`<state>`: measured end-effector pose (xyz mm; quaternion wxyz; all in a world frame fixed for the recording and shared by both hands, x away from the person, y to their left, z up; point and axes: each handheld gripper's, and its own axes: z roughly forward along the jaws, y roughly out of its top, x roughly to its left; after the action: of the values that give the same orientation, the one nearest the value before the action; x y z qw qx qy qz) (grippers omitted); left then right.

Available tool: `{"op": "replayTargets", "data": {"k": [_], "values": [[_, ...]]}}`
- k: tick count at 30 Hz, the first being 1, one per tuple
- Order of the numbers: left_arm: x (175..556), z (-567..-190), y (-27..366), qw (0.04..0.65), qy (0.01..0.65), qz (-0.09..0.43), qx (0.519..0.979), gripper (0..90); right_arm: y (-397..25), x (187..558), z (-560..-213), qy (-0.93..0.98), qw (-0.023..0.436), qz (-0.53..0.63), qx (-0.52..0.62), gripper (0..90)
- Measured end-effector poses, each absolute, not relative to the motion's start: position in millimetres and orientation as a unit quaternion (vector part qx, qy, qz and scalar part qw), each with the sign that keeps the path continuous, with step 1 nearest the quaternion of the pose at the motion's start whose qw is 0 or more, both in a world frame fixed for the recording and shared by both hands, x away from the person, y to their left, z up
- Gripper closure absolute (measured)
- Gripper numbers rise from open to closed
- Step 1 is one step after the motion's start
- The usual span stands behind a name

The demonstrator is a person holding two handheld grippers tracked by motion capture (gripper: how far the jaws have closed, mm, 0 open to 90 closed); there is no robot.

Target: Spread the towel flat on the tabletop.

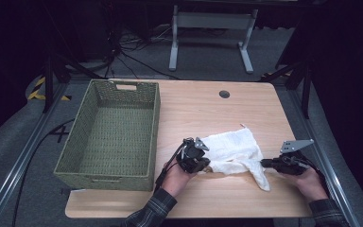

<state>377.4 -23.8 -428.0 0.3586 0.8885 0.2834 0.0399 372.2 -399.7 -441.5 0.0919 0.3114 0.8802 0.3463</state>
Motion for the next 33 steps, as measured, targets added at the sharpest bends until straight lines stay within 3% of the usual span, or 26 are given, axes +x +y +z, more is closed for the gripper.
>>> {"op": "replayTargets", "data": {"k": [10, 13, 15, 20, 28, 33], "values": [[382, -431, -15, 0.352, 0.314, 0.043, 0.881, 86.5, -410, 376, -445, 0.883, 0.105, 0.322, 0.326, 88.1], [380, -427, -14, 0.365, 0.314, 0.058, 0.875, 76.5, -408, 374, -442, 0.880, 0.121, 0.327, 0.322, 75.4], [375, -419, -14, 0.383, 0.308, 0.060, 0.869, 75.3, -411, 371, -435, 0.870, 0.131, 0.347, 0.326, 72.0], [360, -411, -26, 0.405, 0.272, 0.036, 0.872, 79.6, -409, 357, -424, 0.860, 0.124, 0.387, 0.310, 73.4], [353, -438, -57, 0.377, 0.236, 0.007, 0.896, 85.1, -390, 340, -435, 0.885, 0.075, 0.371, 0.272, 86.8], [360, -453, -71, 0.354, 0.234, 0.014, 0.905, 85.1, -386, 340, -448, 0.903, 0.069, 0.323, 0.275, 89.3]]}}
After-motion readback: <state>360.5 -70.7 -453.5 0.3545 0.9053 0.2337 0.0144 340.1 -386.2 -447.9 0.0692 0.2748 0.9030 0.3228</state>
